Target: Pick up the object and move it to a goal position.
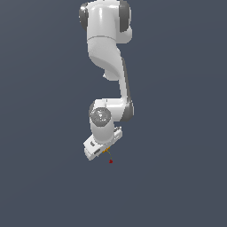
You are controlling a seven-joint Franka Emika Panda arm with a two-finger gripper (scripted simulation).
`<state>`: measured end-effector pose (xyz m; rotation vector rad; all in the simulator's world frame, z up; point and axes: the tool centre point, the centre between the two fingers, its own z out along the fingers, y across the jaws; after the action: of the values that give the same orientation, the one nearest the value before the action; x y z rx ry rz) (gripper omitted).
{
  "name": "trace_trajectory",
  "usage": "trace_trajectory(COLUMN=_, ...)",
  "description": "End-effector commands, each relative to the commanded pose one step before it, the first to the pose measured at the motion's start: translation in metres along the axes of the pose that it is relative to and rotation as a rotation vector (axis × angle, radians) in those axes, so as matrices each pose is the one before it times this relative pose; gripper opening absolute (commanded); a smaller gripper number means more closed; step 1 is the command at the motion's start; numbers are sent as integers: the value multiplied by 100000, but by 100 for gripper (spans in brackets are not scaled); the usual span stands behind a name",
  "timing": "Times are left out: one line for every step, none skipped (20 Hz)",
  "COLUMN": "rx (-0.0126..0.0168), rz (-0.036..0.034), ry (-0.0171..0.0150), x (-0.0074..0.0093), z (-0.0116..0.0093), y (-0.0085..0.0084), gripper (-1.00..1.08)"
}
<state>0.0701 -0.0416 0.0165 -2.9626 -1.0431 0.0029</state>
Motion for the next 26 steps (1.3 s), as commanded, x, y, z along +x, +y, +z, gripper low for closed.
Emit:
trace_trajectory(rx=-139, rz=-16, ry=141, x=105, z=145, y=98, gripper=100)
trace_trajectory(rx=0, rz=0, ry=0, x=14, z=-21, y=9, gripper=100)
trace_trajectory(rx=0, rz=0, ry=0, x=0, z=0, y=0, gripper=-100)
trace_trajectory(rx=0, rz=0, ry=0, x=0, z=0, y=0, gripper=-100)
trace_trajectory(rx=0, rz=0, ry=0, x=0, z=0, y=0, gripper=-100)
trace_trajectory(rx=0, rz=0, ry=0, x=0, z=0, y=0, gripper=-100)
trace_trajectory(rx=0, rz=0, ry=0, x=0, z=0, y=0, gripper=-100)
trace_trajectory(rx=0, rz=0, ry=0, x=0, z=0, y=0, gripper=-100)
trace_trajectory(rx=0, rz=0, ry=0, x=0, z=0, y=0, gripper=-100)
trace_trajectory(rx=0, rz=0, ry=0, x=0, z=0, y=0, gripper=-100)
trace_trajectory(rx=0, rz=0, ry=0, x=0, z=0, y=0, gripper=-100)
trace_trajectory(rx=0, rz=0, ry=0, x=0, z=0, y=0, gripper=-100)
trace_trajectory(rx=49, rz=47, ry=-50, x=-41, z=22, y=8, gripper=-100)
trace_trajectory(rx=0, rz=0, ry=0, x=31, z=-14, y=-32, gripper=-100)
trace_trajectory(rx=-49, rz=122, ry=44, x=37, z=-86, y=-35, gripper=-100)
trace_trajectory(rx=-62, rz=163, ry=56, x=81, z=-126, y=-79, gripper=-100)
trace_trajectory(rx=-90, rz=238, ry=82, x=109, z=-180, y=-106, gripper=-100)
trace_trajectory(rx=-110, rz=288, ry=99, x=149, z=-226, y=-145, gripper=-100)
trace_trajectory(rx=-137, rz=361, ry=124, x=178, z=-279, y=-173, gripper=-100)
trace_trajectory(rx=-162, rz=426, ry=146, x=211, z=-330, y=-205, gripper=-100)
trace_trajectory(rx=-187, rz=492, ry=169, x=243, z=-381, y=-236, gripper=-100)
trace_trajectory(rx=-210, rz=553, ry=190, x=277, z=-430, y=-268, gripper=-100)
trace_trajectory(rx=-233, rz=615, ry=211, x=311, z=-479, y=-301, gripper=-100)
trace_trajectory(rx=-259, rz=682, ry=234, x=341, z=-530, y=-330, gripper=-100)
trace_trajectory(rx=-283, rz=745, ry=256, x=373, z=-579, y=-360, gripper=-100)
trace_trajectory(rx=-307, rz=808, ry=278, x=405, z=-628, y=-390, gripper=-100)
